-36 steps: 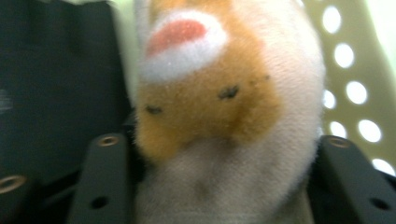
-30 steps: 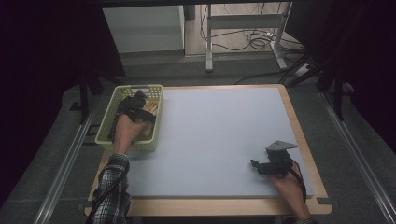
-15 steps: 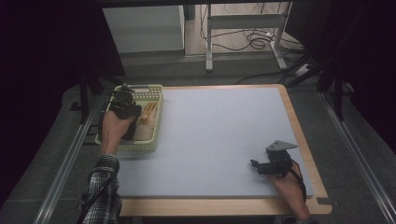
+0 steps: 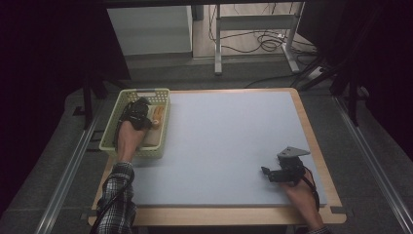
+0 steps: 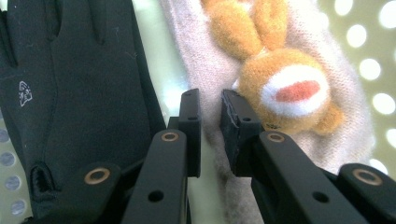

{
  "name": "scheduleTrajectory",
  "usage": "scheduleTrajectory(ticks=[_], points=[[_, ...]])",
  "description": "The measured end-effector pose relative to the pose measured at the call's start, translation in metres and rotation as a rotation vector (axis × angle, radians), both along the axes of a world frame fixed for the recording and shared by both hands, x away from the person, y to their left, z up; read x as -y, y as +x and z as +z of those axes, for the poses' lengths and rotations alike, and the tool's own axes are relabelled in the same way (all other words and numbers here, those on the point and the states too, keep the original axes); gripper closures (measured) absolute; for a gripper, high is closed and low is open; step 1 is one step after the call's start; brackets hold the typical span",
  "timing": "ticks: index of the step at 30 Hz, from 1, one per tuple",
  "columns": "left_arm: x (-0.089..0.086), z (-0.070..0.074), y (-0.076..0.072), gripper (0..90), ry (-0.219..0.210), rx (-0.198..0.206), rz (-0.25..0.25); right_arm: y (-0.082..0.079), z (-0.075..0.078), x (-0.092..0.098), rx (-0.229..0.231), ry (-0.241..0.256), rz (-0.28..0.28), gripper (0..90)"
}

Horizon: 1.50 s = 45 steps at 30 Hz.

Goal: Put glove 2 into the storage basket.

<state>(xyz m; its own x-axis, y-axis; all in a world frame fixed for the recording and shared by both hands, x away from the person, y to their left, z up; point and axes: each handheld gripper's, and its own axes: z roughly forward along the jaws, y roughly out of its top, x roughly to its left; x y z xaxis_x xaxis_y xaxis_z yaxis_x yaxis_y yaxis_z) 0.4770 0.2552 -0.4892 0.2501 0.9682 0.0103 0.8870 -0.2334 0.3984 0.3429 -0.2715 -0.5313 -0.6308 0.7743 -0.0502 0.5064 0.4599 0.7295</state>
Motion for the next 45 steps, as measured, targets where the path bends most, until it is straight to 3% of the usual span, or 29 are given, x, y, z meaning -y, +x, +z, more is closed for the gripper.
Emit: scheduleTrajectory(ticks=[3, 9, 13, 27, 45], points=[[-0.007, 0.001, -0.002, 72.4, -0.014, 0.013, 0.009, 0.000, 0.000, 0.000, 0.000, 0.000, 0.000, 16.0], [-0.020, 0.005, -0.009, 47.8, -0.017, 0.067, 0.029, 0.000, 0.000, 0.000, 0.000, 0.000, 0.000, 16.0], [-0.025, 0.009, -0.014, 39.8, -0.009, 0.098, 0.025, 0.000, 0.000, 0.000, 0.000, 0.000, 0.000, 16.0], [-0.036, 0.021, -0.032, 22.2, -0.064, 0.160, 0.025, 0.000, 0.000, 0.000, 0.001, -0.001, 0.000, 16.0], [-0.047, 0.030, -0.061, 7.2, -0.161, 0.237, -0.005, 0.000, 0.000, 0.000, 0.000, -0.003, 0.000, 16.0]])
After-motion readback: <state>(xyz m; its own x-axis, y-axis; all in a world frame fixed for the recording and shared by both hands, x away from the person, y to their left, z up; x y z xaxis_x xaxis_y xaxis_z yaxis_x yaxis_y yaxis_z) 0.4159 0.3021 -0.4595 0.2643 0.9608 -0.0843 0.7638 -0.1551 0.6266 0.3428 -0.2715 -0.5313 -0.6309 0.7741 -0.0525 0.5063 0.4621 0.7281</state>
